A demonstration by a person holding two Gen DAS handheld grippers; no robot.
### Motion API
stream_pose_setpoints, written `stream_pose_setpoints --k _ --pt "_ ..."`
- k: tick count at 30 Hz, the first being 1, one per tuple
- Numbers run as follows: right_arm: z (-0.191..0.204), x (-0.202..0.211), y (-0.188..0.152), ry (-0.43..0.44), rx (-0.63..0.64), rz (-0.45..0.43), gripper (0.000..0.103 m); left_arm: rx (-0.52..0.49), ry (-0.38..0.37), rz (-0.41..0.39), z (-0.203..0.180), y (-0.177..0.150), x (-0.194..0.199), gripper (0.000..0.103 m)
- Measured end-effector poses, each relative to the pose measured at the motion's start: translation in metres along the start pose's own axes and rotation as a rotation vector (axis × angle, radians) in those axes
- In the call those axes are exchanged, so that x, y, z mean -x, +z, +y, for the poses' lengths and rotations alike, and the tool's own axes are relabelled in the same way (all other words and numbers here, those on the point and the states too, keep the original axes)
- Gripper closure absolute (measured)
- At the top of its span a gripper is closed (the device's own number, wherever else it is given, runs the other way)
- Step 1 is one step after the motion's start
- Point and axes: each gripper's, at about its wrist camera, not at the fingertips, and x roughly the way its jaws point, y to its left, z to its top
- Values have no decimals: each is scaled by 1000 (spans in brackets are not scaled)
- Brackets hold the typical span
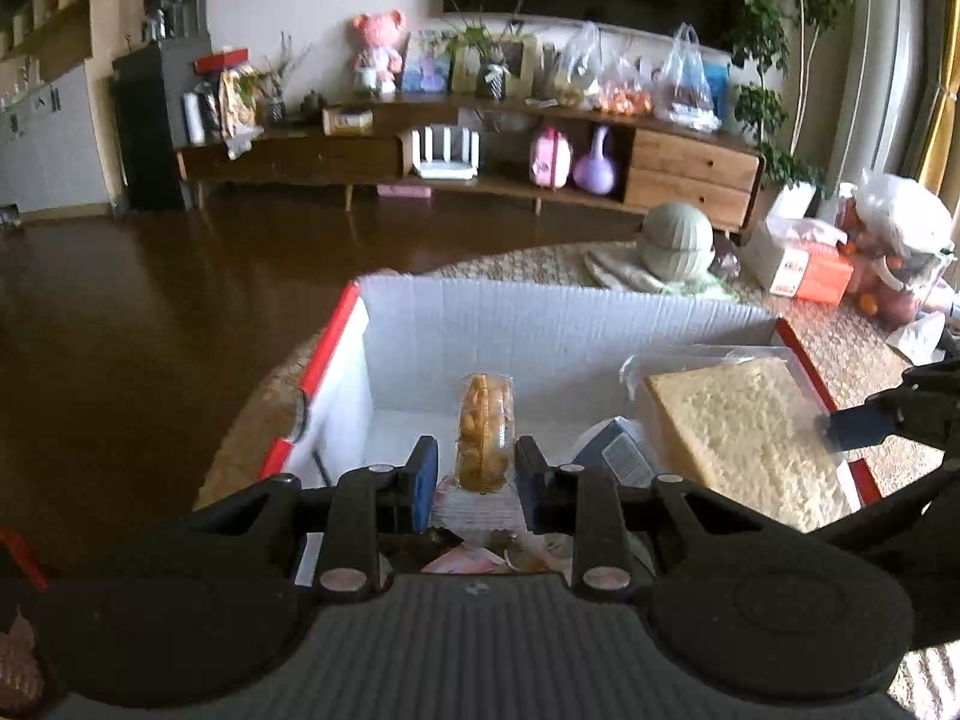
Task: Organize objects
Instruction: 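Carry the snack and bread into the red box and open both tools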
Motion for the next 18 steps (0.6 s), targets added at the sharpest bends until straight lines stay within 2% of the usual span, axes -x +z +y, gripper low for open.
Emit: stream_pose_setpoints --k 5,14,18 --pt "-3 -16 0 -8 -16 33 22 8 -23 66 -1 7 -23 76" --pt "-1 -27 -3 3 -2 60 20 -36 -50 186 -14 8 -49 77" --pt "0 -27 -3 1 0 56 19 -27 -54 209 -16 7 -54 77"
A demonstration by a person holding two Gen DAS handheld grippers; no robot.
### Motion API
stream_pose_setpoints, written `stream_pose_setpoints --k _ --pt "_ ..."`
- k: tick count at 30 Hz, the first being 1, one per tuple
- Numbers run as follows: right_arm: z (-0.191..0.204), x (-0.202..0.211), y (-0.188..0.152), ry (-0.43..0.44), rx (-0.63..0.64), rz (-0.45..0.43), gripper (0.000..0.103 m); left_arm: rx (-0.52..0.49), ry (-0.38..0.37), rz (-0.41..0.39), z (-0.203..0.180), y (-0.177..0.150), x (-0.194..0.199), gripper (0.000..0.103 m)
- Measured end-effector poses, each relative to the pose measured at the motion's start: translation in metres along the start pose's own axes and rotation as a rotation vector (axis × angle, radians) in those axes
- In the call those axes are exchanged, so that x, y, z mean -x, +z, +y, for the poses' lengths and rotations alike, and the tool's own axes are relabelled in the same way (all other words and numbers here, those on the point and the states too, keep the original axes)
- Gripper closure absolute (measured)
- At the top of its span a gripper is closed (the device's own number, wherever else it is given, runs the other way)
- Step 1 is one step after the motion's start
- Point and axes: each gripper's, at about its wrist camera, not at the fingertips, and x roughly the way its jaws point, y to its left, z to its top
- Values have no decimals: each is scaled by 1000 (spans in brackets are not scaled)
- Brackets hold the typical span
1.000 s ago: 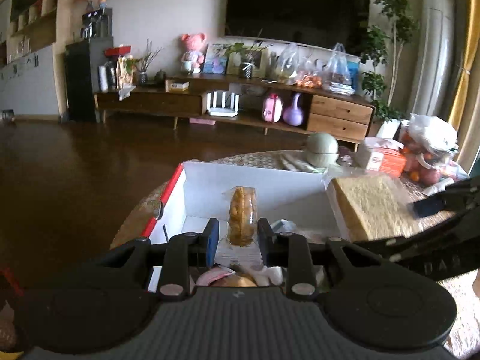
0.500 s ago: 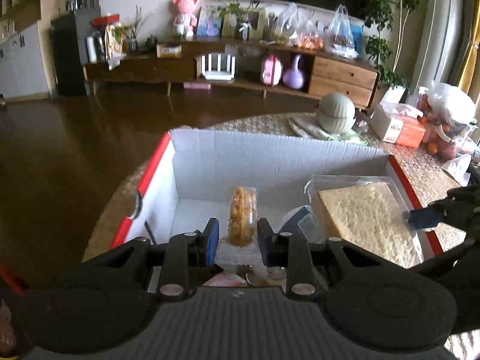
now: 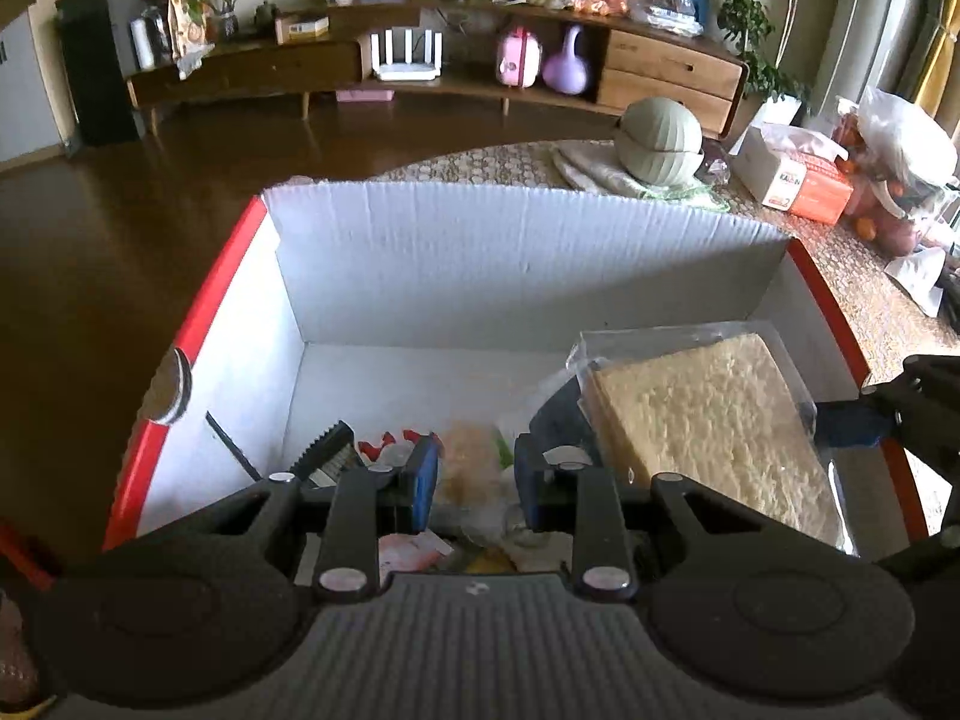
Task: Organize objects
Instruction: 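Carry the snack and bread into the red box and open both tools, then withdraw both open tools from the box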
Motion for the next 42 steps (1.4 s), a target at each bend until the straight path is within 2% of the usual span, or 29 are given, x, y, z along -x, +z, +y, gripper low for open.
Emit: stream_pose_setpoints --k 6,8,11,13,15,17,27,31,35,38,42 --pt "-1 3 -2 20 3 -8 18 23 3 3 5 -4 3 76" --pt "-2 7 -3 33 5 -25 15 36 1 -3 6 -6 6 76" --pt "-3 15 -5 50 8 -44 13 34 7 -19 6 -9 12 72" --pt "-3 20 -6 55 13 -46 13 26 13 -33 4 -10 18 64" --pt "-3 26 -7 51 14 -58 13 31 13 -58 3 -10 27 42" --pt "-5 33 -9 56 11 -68 12 37 7 -90 2 -11 37 36" --pt "-13 72 -19 60 -13 -136 9 64 -13 -198 -5 -18 85 33" --pt "-14 90 -25 73 -5 -176 4 77 -20 -237 -10 -26 102 28" --pt "-18 108 -33 97 -2 -223 1 84 -32 -275 -15 -34 118 26" --pt "-22 120 -42 119 -10 -261 1 84 -34 -306 -19 -39 130 20" --pt "-28 136 -57 142 -15 -321 1 63 -26 -328 -27 -48 141 19"
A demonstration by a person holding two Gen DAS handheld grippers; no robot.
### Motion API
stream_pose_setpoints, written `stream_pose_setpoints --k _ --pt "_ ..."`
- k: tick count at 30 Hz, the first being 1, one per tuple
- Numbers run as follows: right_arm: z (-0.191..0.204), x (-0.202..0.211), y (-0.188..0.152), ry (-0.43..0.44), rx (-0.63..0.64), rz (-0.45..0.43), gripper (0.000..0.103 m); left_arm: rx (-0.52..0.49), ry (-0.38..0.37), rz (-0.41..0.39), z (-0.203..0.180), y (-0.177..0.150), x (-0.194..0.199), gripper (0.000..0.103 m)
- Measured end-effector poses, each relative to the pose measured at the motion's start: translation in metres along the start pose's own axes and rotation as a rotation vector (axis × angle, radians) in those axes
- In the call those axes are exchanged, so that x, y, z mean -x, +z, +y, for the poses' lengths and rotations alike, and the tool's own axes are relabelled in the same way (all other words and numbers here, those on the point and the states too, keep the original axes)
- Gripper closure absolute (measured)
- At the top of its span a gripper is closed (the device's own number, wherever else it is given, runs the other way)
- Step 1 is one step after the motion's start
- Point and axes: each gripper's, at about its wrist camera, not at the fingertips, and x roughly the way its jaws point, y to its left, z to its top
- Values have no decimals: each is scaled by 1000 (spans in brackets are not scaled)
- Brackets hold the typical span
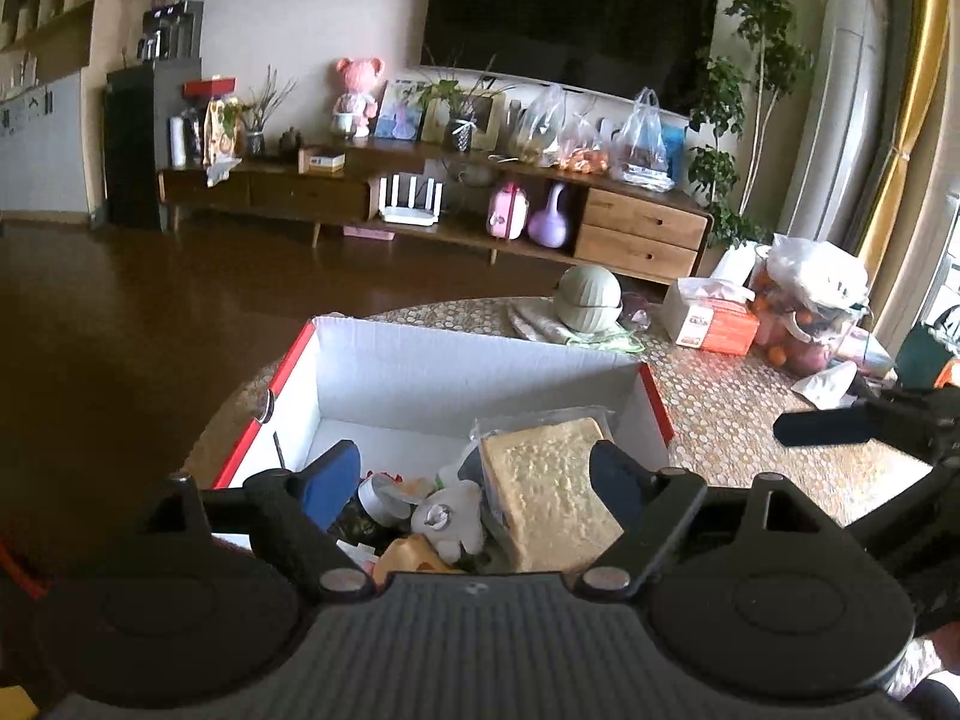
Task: Organize objects
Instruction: 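Withdraw both open tools from the box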
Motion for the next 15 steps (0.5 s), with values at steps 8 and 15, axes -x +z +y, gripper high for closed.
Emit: stream_pose_setpoints --k 8,15 --pt "-3 37 -20 6 48 -97 1 -37 11 -42 -18 -15 22 1" --pt "-10 58 -34 17 51 -118 1 -26 -34 -58 -34 -29 36 0"
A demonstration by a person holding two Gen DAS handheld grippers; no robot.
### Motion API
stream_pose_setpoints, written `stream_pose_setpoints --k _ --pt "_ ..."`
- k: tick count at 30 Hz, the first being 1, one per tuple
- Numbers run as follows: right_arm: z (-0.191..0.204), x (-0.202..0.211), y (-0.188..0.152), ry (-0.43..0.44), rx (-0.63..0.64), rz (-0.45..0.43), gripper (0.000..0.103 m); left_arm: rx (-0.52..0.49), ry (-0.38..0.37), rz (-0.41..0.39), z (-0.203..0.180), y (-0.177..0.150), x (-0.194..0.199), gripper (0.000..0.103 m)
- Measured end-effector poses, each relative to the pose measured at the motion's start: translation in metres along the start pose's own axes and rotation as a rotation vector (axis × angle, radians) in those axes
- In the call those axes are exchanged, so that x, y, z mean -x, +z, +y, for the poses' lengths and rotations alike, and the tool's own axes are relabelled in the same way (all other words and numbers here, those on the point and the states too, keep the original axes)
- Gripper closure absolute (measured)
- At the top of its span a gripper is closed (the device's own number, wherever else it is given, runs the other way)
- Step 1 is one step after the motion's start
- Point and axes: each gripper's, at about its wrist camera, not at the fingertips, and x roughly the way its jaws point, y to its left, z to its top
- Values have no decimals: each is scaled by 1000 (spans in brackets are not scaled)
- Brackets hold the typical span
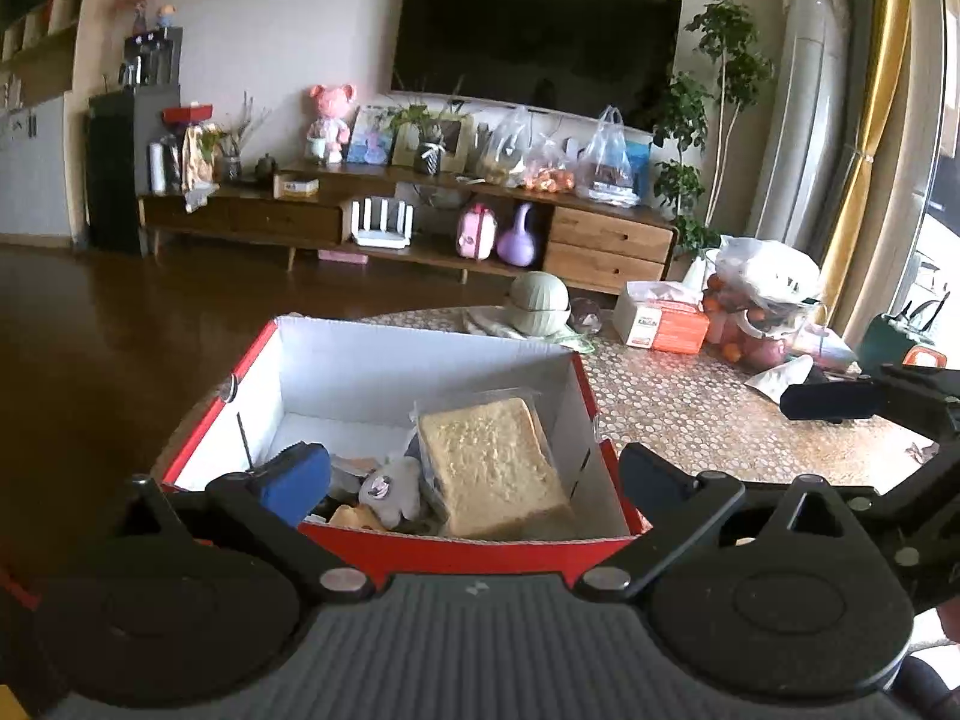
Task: Organize objects
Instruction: 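Withdraw both open tools from the box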
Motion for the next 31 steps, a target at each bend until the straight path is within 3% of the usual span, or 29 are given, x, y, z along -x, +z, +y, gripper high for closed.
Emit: stream_pose_setpoints --k 13,31 --pt "-14 27 -25 1 -13 -17 1 -25 79 -62 -27 -12 26 0" --pt "-16 44 -49 -13 2 -13 1 -46 106 -22 -44 -29 27 0"
